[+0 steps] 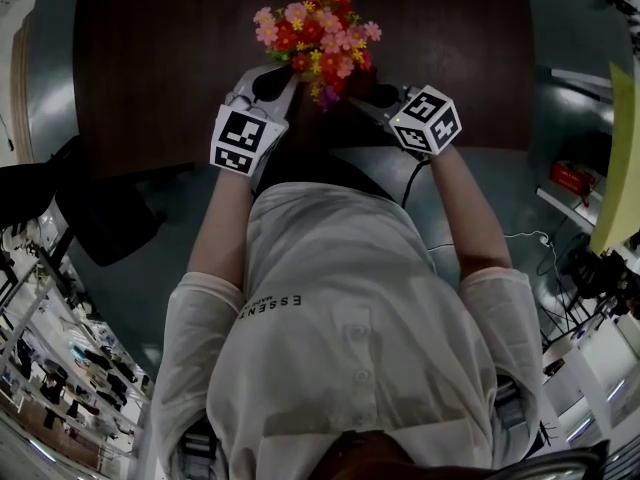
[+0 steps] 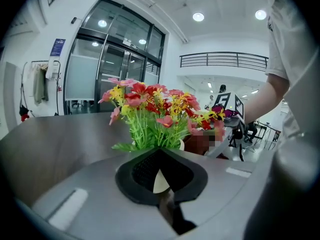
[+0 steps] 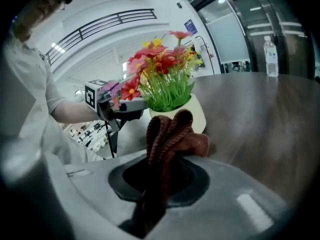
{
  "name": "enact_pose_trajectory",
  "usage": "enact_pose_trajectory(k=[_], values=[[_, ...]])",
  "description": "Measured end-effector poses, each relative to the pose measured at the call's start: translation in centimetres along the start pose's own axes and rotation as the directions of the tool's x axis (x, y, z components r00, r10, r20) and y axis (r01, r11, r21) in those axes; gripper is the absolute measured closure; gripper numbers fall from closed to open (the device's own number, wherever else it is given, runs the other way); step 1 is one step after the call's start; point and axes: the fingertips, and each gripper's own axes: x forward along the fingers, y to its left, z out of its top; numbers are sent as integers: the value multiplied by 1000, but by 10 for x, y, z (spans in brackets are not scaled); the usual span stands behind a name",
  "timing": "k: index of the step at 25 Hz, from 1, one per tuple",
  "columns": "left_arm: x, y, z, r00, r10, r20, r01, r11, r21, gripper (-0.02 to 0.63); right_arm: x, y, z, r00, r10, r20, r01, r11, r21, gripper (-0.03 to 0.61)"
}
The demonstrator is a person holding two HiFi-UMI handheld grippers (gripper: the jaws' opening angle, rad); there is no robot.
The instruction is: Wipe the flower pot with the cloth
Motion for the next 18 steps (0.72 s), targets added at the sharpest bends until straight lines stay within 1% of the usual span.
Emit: enact_pose_trajectory(k=[1, 3, 5, 7, 11, 13, 16, 18], values=[[0, 0, 0, 1000, 1, -1, -1, 1000, 5, 604, -3, -2, 0, 1000, -17, -5, 17, 1000, -8, 532], [-1, -1, 0, 1000, 2, -2, -2, 1000, 12, 604, -11, -16, 4, 996, -83, 13, 82, 996, 21, 532], [-2, -2, -2, 1000, 6, -4, -6, 1000, 11, 604, -20, -35, 12, 985, -168, 41, 165, 984, 66, 532], [-1, -1, -4, 1000, 11, -11, -11, 1000, 6, 604, -22, -50, 21, 973, -221, 63, 215, 973, 87, 532], [2, -1, -4, 999, 17, -29, -17, 1000, 7, 604, -8, -55, 32, 971, -220, 90, 212, 973, 87, 532], [3, 0, -2, 999, 18, -33, -19, 1000, -8, 604, -5, -52, 34, 972, -217, 90, 209, 974, 88, 531], [3, 1, -2, 999, 15, -35, -17, 998, -62, 604, -6, -43, 29, 980, -193, 59, 188, 980, 70, 531], [3, 2, -5, 999, 7, -48, -11, 997, -74, 604, -6, -35, 22, 986, -167, 22, 165, 985, 57, 531]])
